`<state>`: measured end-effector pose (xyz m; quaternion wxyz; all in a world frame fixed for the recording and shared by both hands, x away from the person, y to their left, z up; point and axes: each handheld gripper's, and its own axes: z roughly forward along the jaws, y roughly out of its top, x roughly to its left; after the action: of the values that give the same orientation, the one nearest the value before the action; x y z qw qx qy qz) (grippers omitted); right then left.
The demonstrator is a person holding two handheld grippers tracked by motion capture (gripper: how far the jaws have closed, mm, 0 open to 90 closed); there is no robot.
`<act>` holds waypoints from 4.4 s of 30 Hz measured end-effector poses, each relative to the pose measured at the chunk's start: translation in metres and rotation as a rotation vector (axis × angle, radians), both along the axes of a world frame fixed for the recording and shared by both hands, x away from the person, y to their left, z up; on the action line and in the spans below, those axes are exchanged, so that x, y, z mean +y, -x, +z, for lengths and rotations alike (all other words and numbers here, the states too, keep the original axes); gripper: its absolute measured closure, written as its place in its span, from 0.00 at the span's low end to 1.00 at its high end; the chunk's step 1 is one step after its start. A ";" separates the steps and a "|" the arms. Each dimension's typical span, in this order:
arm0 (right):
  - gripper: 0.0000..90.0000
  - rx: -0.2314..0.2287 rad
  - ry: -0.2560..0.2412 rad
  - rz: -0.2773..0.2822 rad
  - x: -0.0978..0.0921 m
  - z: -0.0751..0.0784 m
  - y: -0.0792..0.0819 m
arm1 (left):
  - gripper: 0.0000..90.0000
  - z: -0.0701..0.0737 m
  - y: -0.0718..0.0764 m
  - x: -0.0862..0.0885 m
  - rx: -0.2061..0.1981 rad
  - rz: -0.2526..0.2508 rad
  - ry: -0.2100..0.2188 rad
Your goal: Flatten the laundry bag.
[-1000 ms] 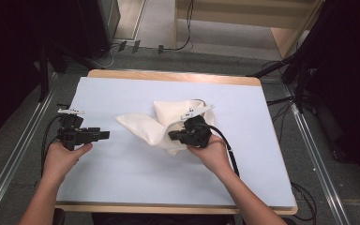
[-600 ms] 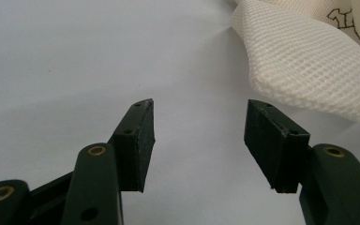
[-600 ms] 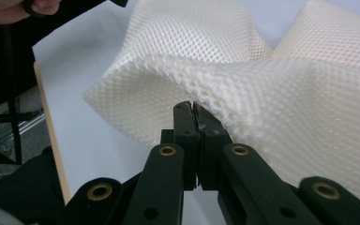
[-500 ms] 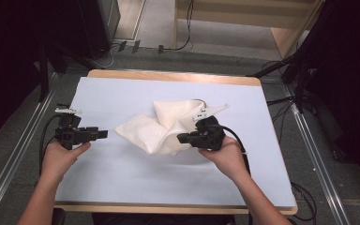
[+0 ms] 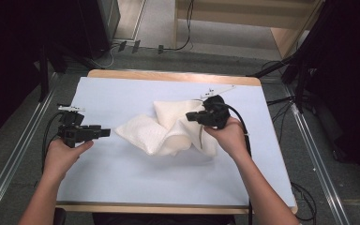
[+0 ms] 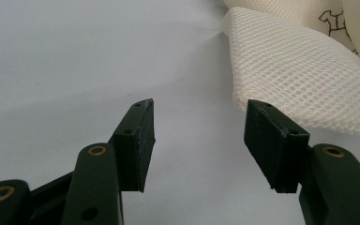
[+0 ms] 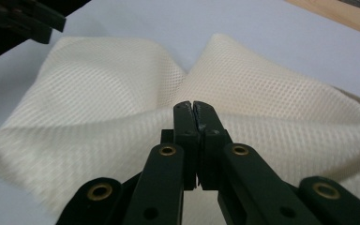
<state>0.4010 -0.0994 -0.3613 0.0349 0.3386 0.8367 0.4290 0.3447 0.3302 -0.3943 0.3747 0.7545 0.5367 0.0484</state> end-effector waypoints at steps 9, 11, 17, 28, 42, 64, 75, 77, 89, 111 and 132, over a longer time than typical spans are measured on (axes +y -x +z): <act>0.99 0.046 0.044 -0.006 0.022 -0.025 -0.038 | 0.49 -0.002 -0.002 0.000 0.008 -0.007 0.010; 1.00 0.068 0.043 0.019 0.024 -0.030 -0.037 | 0.48 -0.002 -0.003 0.001 0.007 -0.009 0.015; 1.00 0.087 0.067 0.072 0.024 -0.037 -0.018 | 0.48 0.004 -0.001 -0.005 -0.010 -0.020 0.029; 1.00 0.093 0.099 0.075 0.018 -0.058 0.009 | 0.45 -0.001 -0.024 -0.037 -0.009 -0.097 -0.003; 1.00 0.095 0.089 0.054 0.008 -0.067 0.027 | 0.44 -0.012 -0.058 -0.078 0.005 -0.188 -0.004; 0.96 0.092 0.067 0.036 -0.002 -0.070 0.033 | 1.00 -0.020 -0.057 -0.103 0.072 -0.319 -0.014; 0.77 -0.028 0.042 -0.104 -0.039 -0.042 0.020 | 1.00 -0.001 -0.038 -0.084 0.018 -0.291 0.025; 0.71 -0.038 0.043 -0.137 -0.045 -0.040 0.016 | 1.00 0.000 -0.035 -0.084 0.011 -0.294 0.027; 0.37 -0.042 0.061 -0.283 -0.049 -0.051 -0.021 | 1.00 0.002 -0.021 -0.082 0.002 -0.280 0.025; 0.91 -0.056 0.063 -0.295 -0.060 -0.033 -0.021 | 1.00 0.016 -0.006 -0.029 -0.049 -0.128 0.066; 0.84 0.022 0.051 -0.277 -0.083 -0.058 0.025 | 1.00 -0.009 0.006 0.005 0.042 -0.052 0.029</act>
<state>0.3757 -0.1823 -0.4190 0.0932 0.4546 0.7930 0.3947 0.3385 0.3357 -0.4030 0.3755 0.7634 0.5254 0.0149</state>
